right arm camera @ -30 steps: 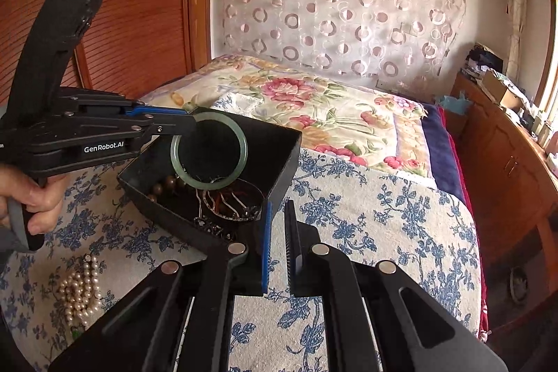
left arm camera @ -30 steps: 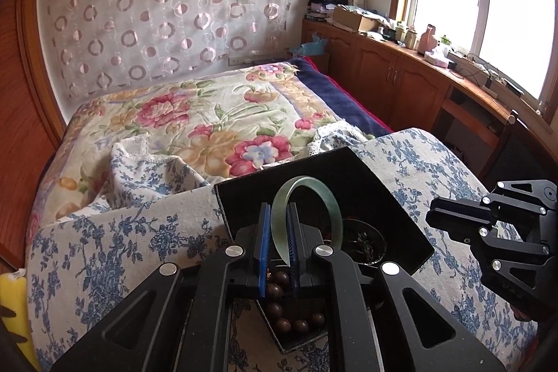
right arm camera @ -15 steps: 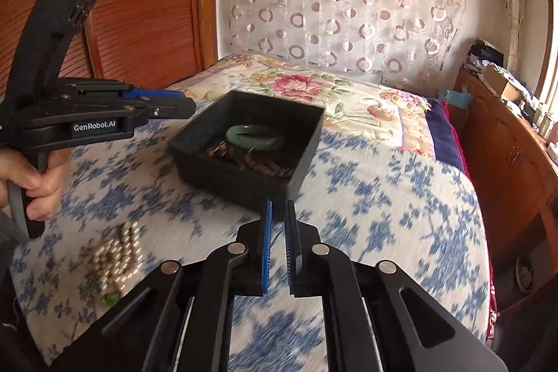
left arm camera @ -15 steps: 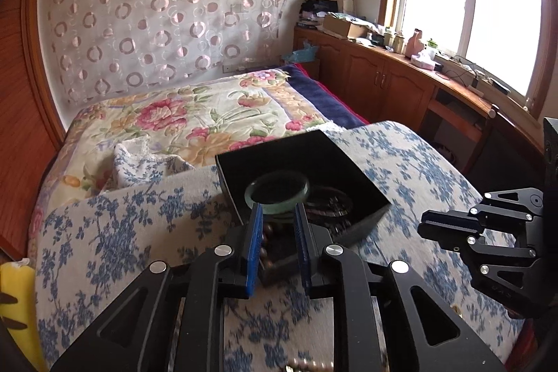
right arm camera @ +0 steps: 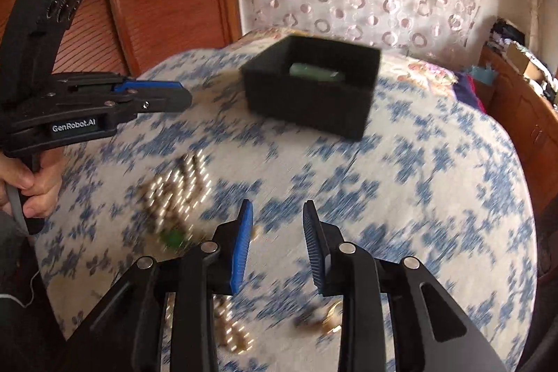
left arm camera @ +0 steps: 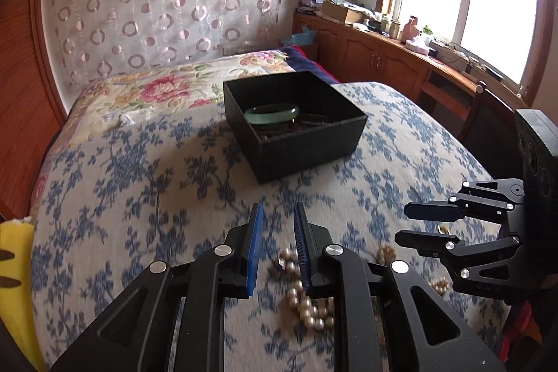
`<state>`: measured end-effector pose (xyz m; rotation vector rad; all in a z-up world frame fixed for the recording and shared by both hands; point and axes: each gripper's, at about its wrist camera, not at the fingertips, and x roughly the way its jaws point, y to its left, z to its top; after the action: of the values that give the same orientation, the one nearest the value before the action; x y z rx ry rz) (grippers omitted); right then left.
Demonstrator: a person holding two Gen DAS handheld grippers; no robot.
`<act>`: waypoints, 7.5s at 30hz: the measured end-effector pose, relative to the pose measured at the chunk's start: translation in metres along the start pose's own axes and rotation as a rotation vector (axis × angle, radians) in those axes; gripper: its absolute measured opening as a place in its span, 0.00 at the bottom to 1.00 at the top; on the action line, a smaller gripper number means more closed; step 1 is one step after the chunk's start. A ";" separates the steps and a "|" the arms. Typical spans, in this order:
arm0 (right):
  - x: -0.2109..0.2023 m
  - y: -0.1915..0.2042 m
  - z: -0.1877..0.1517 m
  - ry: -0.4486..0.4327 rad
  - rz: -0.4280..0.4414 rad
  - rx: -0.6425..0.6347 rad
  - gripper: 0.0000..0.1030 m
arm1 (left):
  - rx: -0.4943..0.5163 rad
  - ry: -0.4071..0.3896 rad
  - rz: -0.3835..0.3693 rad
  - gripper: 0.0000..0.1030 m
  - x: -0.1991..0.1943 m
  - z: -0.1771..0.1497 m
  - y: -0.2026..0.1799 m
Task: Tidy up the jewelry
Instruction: 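Move the left tool back to the pearl necklaces and close on a strand, then lift the pearl necklace with the left tool and carry it over the box, then lower the pearl necklace into the box and open the left tool, then reach the left tool to the green pendant necklace and close on it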
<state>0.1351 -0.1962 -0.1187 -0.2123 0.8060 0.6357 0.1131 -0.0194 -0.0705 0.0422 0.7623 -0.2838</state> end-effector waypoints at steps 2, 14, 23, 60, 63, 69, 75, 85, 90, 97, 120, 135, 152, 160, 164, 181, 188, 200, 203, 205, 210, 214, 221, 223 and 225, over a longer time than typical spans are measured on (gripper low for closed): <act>0.002 0.007 -0.005 0.018 0.012 -0.016 0.25 | 0.001 0.009 0.003 0.16 -0.003 -0.011 -0.002; 0.009 0.013 -0.015 0.059 -0.073 -0.040 0.05 | 0.006 0.071 -0.014 0.17 -0.009 -0.051 -0.010; 0.008 0.003 -0.017 0.049 -0.081 -0.011 0.06 | 0.000 0.101 -0.047 0.17 -0.001 -0.059 -0.020; -0.011 0.010 -0.001 -0.005 -0.086 -0.039 0.05 | 0.058 -0.174 0.015 0.06 -0.094 0.015 -0.022; -0.029 0.011 0.013 -0.054 -0.090 -0.048 0.05 | 0.064 -0.198 0.024 0.06 -0.100 0.023 -0.022; -0.061 0.012 0.043 -0.135 -0.106 -0.079 0.05 | 0.068 -0.248 0.034 0.06 -0.114 0.045 -0.019; -0.085 0.018 0.073 -0.204 -0.132 -0.127 0.05 | 0.079 -0.280 0.054 0.06 -0.123 0.062 -0.018; -0.096 0.023 0.102 -0.234 -0.153 -0.180 0.05 | 0.073 -0.283 0.085 0.06 -0.118 0.074 -0.017; -0.106 0.015 0.118 -0.257 -0.152 -0.169 0.05 | 0.074 -0.288 0.094 0.06 -0.118 0.081 -0.016; -0.113 0.012 0.144 -0.289 -0.156 -0.176 0.05 | 0.062 -0.288 0.095 0.06 -0.115 0.084 -0.016; -0.104 -0.037 0.217 -0.339 -0.224 -0.121 0.05 | 0.049 -0.346 0.117 0.06 -0.114 0.147 -0.014; -0.055 -0.051 0.193 -0.201 -0.196 -0.090 0.05 | 0.055 -0.345 0.109 0.06 -0.093 0.169 -0.015; -0.024 -0.062 0.159 -0.156 -0.143 -0.051 0.06 | 0.072 -0.303 0.118 0.06 -0.059 0.173 -0.018; -0.038 -0.065 0.153 -0.172 -0.127 -0.042 0.06 | 0.071 -0.257 0.106 0.08 -0.054 0.151 -0.014; -0.045 -0.064 0.139 -0.165 -0.118 -0.031 0.06 | 0.092 -0.219 0.096 0.18 -0.049 0.125 -0.016; -0.031 -0.035 0.018 -0.030 -0.045 -0.016 0.28 | 0.115 -0.043 0.013 0.69 -0.019 0.016 -0.033; -0.027 -0.032 -0.017 0.029 -0.053 0.009 0.42 | 0.104 0.043 -0.021 0.76 -0.003 -0.017 -0.042; -0.023 -0.028 -0.039 0.077 -0.084 -0.008 0.27 | 0.102 0.139 -0.034 0.76 0.018 -0.041 -0.043; -0.025 -0.026 -0.039 0.082 -0.092 -0.020 0.24 | 0.097 0.151 -0.042 0.70 0.021 -0.041 -0.043; -0.025 -0.026 -0.039 0.083 -0.092 -0.022 0.24 | 0.101 0.150 -0.039 0.62 0.022 -0.042 -0.044; -0.026 -0.028 -0.039 0.073 -0.093 -0.009 0.23 | 0.061 0.138 -0.057 0.44 0.022 -0.038 -0.042; -0.026 -0.025 -0.039 0.070 -0.101 -0.017 0.22 | 0.055 0.133 -0.030 0.29 0.022 -0.040 -0.039; -0.027 -0.022 -0.038 0.063 -0.099 -0.025 0.11 | 0.070 0.129 0.026 0.12 0.016 -0.047 -0.035; -0.027 -0.022 -0.038 0.064 -0.099 -0.030 0.11 | 0.070 0.128 0.020 0.09 0.015 -0.047 -0.032; -0.027 -0.022 -0.039 0.063 -0.103 -0.028 0.11 | 0.075 0.129 0.016 0.08 0.015 -0.047 -0.032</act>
<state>0.1109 -0.2419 -0.1263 -0.2983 0.8419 0.5454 0.0833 -0.0470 -0.1128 0.1384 0.8790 -0.2963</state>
